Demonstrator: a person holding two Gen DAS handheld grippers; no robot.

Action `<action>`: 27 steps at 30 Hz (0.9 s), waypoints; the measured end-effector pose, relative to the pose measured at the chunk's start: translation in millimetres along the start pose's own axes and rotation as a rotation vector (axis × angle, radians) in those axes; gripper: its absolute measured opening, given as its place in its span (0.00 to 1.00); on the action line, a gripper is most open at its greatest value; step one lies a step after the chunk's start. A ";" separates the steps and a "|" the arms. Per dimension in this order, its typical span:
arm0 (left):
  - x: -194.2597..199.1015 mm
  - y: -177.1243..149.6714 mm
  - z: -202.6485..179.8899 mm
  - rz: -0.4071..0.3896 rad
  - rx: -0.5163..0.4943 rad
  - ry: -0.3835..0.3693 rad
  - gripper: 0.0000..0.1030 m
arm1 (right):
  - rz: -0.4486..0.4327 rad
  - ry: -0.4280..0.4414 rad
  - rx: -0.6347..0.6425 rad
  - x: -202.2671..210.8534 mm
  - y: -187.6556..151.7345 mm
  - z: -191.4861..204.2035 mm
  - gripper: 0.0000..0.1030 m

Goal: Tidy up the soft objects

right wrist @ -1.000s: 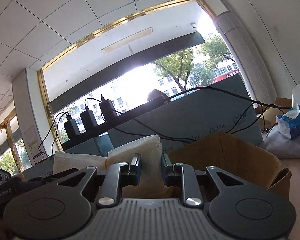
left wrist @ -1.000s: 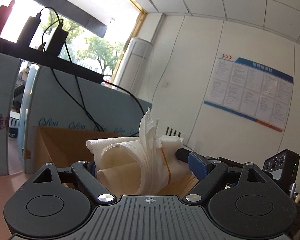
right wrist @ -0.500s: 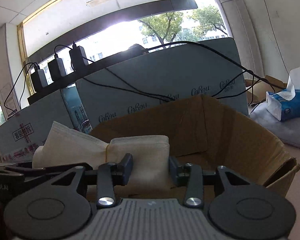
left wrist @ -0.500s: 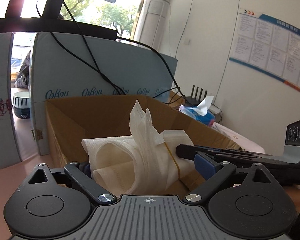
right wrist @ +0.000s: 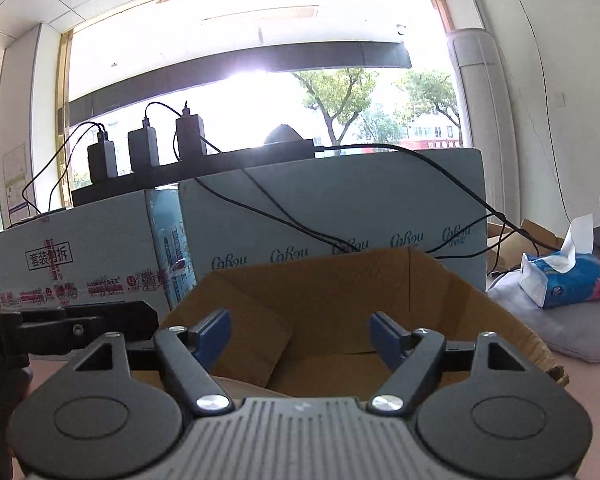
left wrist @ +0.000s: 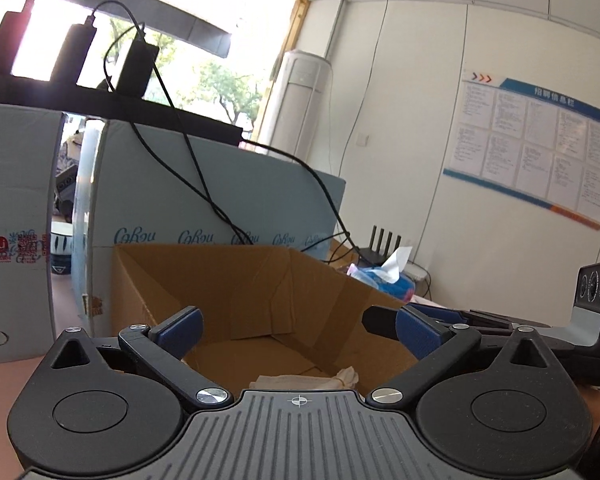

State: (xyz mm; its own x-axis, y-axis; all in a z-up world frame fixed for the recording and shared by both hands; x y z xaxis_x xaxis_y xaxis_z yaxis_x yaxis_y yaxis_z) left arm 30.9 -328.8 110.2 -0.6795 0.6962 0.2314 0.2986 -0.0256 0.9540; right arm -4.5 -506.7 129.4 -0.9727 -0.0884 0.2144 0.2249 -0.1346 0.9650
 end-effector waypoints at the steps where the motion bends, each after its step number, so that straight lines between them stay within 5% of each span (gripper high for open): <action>1: 7.9 0.2 4.6 -0.016 0.001 0.010 1.00 | -0.012 0.020 -0.002 1.8 1.7 7.3 0.80; 7: 55.8 1.4 32.6 -0.112 0.006 0.069 1.00 | -0.039 0.124 0.042 6.9 3.9 62.9 0.91; 18: 149.5 -13.2 104.7 -0.237 0.042 0.228 1.00 | 0.020 0.258 0.141 -21.2 -28.8 184.9 0.97; 27: 194.4 -61.9 178.4 -0.093 0.018 0.511 1.00 | 0.178 0.278 0.148 -65.0 -100.3 253.6 0.98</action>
State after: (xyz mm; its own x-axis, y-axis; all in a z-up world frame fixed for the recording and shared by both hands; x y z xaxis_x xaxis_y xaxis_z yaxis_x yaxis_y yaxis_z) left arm -0.1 -63.8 62.1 -0.9429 0.2554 0.2140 0.2302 0.0351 0.9725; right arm 21.8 -237.1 57.0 -0.8621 -0.3654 0.3511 0.3588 0.0491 0.9321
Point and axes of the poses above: each gripper's, at about its wrist camera, not at the fingertips, and x roughly against the way its jaws point, z to its left, y to its top, the point moved 7 cm from there along -x, roughly the way its jaws point, and after that the axes turned 9 degrees about y, right-handed, at the moved point
